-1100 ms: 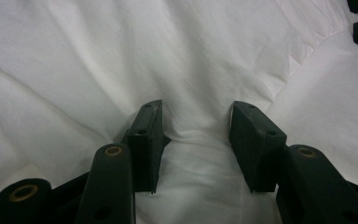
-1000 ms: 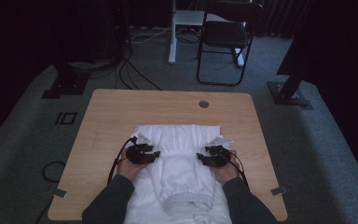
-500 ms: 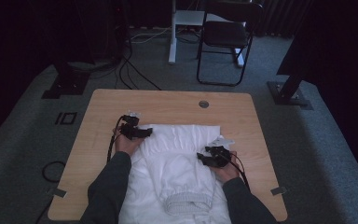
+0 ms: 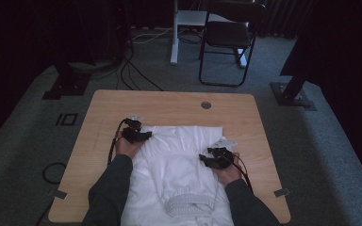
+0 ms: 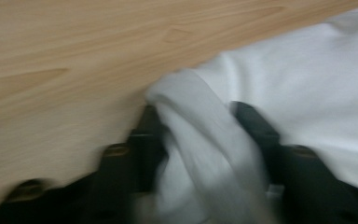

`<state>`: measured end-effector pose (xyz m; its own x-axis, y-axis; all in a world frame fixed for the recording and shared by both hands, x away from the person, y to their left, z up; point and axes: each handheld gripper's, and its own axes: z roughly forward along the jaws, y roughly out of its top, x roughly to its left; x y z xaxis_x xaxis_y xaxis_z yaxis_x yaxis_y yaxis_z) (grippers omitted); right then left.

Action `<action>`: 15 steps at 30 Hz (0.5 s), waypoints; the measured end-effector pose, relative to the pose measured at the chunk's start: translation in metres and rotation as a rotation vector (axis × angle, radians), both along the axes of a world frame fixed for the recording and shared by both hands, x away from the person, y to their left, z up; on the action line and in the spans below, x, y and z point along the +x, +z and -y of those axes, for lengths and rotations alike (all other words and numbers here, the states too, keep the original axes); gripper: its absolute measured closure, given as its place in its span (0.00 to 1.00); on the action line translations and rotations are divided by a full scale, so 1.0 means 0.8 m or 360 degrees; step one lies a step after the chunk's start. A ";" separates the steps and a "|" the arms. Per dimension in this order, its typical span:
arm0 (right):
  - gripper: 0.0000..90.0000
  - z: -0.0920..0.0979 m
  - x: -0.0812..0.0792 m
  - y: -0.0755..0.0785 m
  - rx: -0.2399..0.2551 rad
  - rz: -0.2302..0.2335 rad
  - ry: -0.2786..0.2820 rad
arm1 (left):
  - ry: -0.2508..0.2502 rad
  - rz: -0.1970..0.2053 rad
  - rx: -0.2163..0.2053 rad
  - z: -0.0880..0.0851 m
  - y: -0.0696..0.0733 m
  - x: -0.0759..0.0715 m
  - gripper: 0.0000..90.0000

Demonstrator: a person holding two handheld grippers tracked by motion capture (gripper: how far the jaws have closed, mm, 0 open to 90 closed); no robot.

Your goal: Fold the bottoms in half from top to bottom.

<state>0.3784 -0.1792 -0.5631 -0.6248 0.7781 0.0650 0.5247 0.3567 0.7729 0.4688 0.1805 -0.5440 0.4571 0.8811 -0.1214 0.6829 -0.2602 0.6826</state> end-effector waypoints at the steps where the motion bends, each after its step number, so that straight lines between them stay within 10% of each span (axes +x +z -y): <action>1: 0.54 -0.001 0.000 0.001 -0.0005 -0.0011 0.0005 | -0.0017 -0.0009 -0.0007 0.000 0.000 0.000 0.74; 5: 0.72 0.009 0.014 0.020 -0.0009 -0.0094 0.0009 | -0.0043 -0.0052 -0.0031 0.000 0.001 0.003 0.84; 15: 0.32 0.042 0.115 0.052 -0.0021 -0.0121 -0.0346 | -0.0047 -0.0032 -0.0071 -0.003 -0.002 0.002 0.84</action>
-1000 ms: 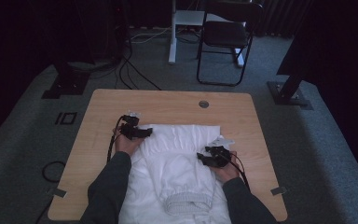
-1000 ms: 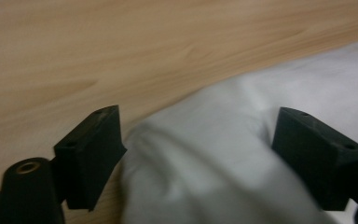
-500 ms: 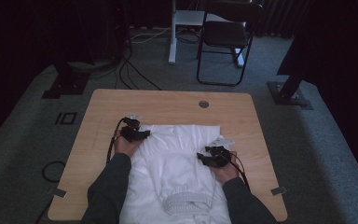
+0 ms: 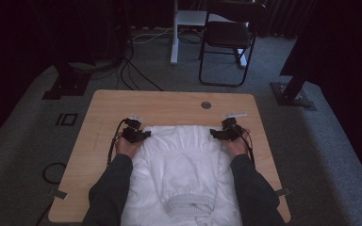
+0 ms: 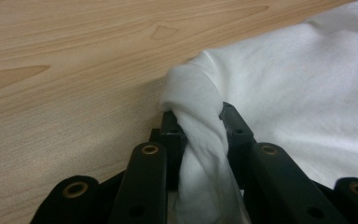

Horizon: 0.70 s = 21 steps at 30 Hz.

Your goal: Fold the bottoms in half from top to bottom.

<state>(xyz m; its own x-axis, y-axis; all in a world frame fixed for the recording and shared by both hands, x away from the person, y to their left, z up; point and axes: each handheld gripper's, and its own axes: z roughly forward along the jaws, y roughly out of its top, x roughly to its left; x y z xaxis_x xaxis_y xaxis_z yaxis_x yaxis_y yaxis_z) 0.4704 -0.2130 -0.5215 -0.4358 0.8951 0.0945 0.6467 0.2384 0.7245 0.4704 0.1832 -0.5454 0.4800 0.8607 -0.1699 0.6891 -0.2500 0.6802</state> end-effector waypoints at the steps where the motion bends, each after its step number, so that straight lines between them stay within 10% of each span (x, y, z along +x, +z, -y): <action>1: 0.30 0.000 0.009 -0.004 -0.0001 -0.0011 -0.0015 | 0.0001 0.0001 -0.0002 0.000 0.000 0.000 0.84; 10: 0.24 -0.008 0.030 -0.033 -0.0111 -0.0148 -0.0083 | 0.0005 -0.0001 -0.0019 -0.001 -0.001 0.000 0.84; 16: 0.86 -0.010 0.024 -0.026 -0.0053 -0.0210 0.0100 | 0.0056 -0.0035 -0.0040 0.000 0.000 0.000 0.88; 21: 0.94 0.003 0.026 -0.017 0.0057 -0.0232 0.0102 | 0.0097 -0.0031 -0.0094 -0.004 0.014 0.002 0.91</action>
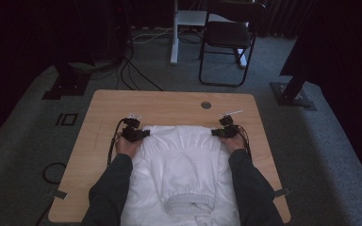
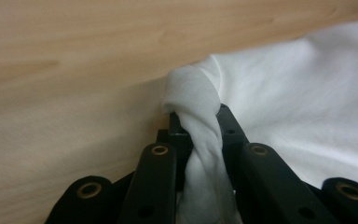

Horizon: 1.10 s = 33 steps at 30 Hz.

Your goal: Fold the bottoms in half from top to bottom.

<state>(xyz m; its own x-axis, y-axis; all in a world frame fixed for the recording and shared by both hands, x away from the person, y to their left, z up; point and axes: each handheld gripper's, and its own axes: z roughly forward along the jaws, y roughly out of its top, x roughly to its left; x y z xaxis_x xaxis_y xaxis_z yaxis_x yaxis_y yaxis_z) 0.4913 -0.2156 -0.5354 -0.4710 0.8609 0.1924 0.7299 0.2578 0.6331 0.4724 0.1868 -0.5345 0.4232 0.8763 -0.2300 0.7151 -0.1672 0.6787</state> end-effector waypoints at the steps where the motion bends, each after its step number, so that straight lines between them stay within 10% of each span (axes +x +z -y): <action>1: 0.94 0.002 -0.001 0.005 0.0020 0.0023 -0.0010 | -0.0002 0.0013 -0.0054 -0.004 0.008 0.001 0.91; 5: 0.94 0.014 -0.011 0.040 0.0063 0.0236 -0.0029 | 0.0009 0.0141 -0.0217 -0.016 0.052 0.001 0.92; 9: 0.94 0.021 -0.017 0.069 0.0118 0.0423 -0.0031 | 0.0007 0.0231 -0.0220 -0.014 0.082 0.002 0.92; 16: 0.94 0.024 -0.028 0.089 0.0142 0.0499 -0.0019 | -0.0034 0.0323 -0.0241 -0.012 0.100 -0.013 0.91; 22: 0.94 0.034 -0.074 0.098 0.0236 0.0592 0.0068 | -0.0108 0.0412 -0.0342 -0.025 0.105 -0.062 0.91; 24: 0.94 0.040 -0.115 0.099 0.0269 0.0631 0.0156 | -0.0199 0.0467 -0.0354 -0.032 0.104 -0.104 0.91; 33: 0.93 0.052 -0.202 0.048 0.0244 0.0496 0.0286 | -0.0411 0.0385 -0.0165 -0.027 0.066 -0.197 0.90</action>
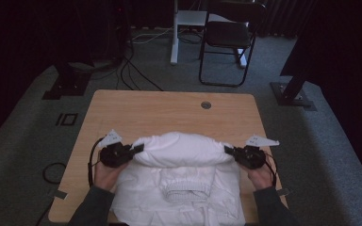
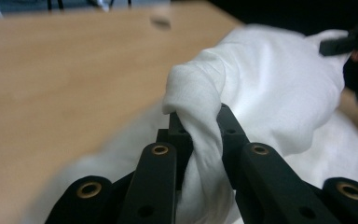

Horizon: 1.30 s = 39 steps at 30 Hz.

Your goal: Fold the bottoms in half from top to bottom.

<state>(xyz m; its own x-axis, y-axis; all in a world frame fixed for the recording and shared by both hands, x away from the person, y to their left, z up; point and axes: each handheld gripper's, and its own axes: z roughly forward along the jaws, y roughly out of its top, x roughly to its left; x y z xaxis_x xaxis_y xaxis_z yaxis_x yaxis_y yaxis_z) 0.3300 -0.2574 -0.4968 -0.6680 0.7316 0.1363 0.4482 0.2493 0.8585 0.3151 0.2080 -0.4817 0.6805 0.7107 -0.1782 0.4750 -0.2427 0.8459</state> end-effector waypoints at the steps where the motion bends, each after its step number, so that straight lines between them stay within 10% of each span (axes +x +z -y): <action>1: 0.93 -0.002 -0.007 -0.010 -0.0052 -0.0013 0.0007 | -0.0003 -0.0037 0.0012 0.001 -0.010 -0.005 0.90; 7: 0.93 -0.016 -0.025 -0.068 -0.0177 -0.0215 0.0041 | 0.0004 -0.0211 0.0255 0.022 -0.072 -0.012 0.90; 17: 0.92 -0.038 -0.008 -0.073 -0.0289 -0.0260 0.0015 | 0.0087 -0.0209 0.0220 0.022 -0.085 0.014 0.90; 39: 0.92 -0.069 0.137 -0.066 -0.0261 -0.0313 -0.0193 | 0.0394 -0.0225 0.0350 0.032 -0.072 0.144 0.90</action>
